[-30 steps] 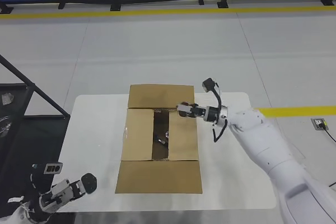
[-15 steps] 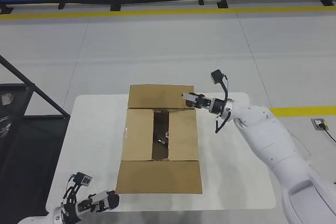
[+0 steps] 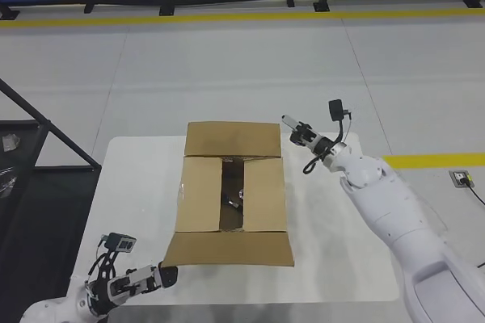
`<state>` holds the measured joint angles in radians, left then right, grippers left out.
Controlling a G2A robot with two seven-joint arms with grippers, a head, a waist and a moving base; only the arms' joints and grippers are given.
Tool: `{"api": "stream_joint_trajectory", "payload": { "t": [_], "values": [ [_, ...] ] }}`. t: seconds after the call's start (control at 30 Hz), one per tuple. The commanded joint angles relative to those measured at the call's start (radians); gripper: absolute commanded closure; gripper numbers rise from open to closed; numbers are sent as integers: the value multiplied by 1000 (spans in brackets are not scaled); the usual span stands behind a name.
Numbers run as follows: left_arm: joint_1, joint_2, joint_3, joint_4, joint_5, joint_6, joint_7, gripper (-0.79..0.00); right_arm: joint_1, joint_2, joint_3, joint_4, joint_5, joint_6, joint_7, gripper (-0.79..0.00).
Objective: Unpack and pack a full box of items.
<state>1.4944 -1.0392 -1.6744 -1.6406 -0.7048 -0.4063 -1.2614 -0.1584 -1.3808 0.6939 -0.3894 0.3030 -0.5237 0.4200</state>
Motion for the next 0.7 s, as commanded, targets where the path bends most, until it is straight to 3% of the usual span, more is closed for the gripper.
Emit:
{"api": "stream_joint_trajectory", "payload": {
  "t": [0.0, 0.27, 0.67],
  "values": [
    [-7, -2, 1, -12, -2, 3, 48, -785, 6, -12, -2, 23, 2, 29, 14, -785],
    [-43, -11, 37, -46, 54, 19, 246, -785, 14, -62, 11, 102, 57, 50, 61, -785],
    [-43, -11, 37, -46, 54, 19, 246, -785, 14, -62, 11, 102, 57, 50, 61, -785]
  ]
}}
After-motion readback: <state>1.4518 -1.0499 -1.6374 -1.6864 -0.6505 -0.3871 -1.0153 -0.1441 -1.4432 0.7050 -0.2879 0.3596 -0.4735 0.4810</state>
